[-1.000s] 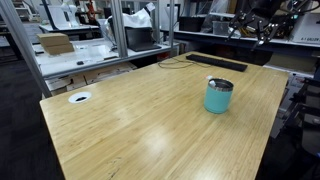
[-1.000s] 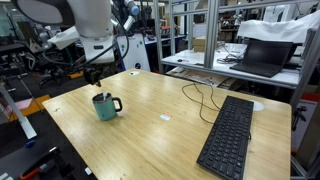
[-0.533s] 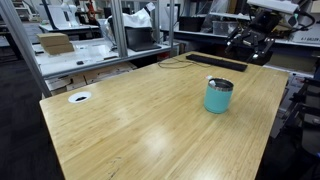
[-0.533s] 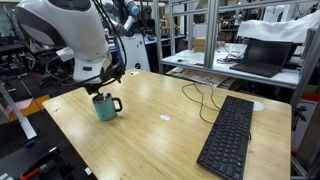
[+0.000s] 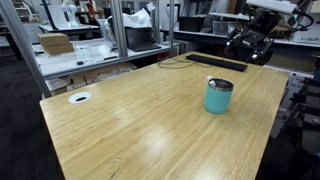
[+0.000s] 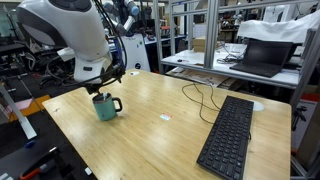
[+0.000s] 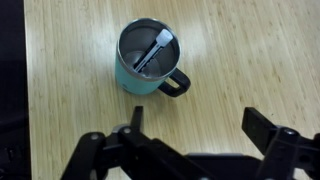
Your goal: Take the marker out of the green thermos and put it on the table
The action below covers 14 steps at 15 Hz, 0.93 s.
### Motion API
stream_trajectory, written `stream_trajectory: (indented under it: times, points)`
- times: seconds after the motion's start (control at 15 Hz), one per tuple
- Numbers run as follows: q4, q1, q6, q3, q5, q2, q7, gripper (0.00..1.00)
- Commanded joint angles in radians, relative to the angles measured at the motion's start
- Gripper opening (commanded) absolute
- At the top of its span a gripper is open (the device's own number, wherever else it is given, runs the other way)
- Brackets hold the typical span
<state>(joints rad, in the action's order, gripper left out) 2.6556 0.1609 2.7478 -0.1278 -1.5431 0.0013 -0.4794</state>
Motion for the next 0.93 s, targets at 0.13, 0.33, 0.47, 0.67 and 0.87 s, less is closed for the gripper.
stream_trajectory:
  times: [0.13, 0.33, 0.47, 0.67, 0.87]
  points:
    - [0.005, -0.035, -0.109, 0.023, -0.033, -0.027, 0.013, 1.00]
    - [0.002, -0.066, -0.187, 0.056, -0.082, -0.011, 0.004, 1.00]
    - [-0.008, -0.081, -0.203, 0.071, -0.163, 0.013, 0.010, 1.00]
    - [-0.015, -0.076, -0.215, 0.065, -0.248, 0.046, 0.027, 1.00]
    - [-0.023, -0.043, -0.236, 0.031, -0.276, 0.089, 0.033, 1.00]
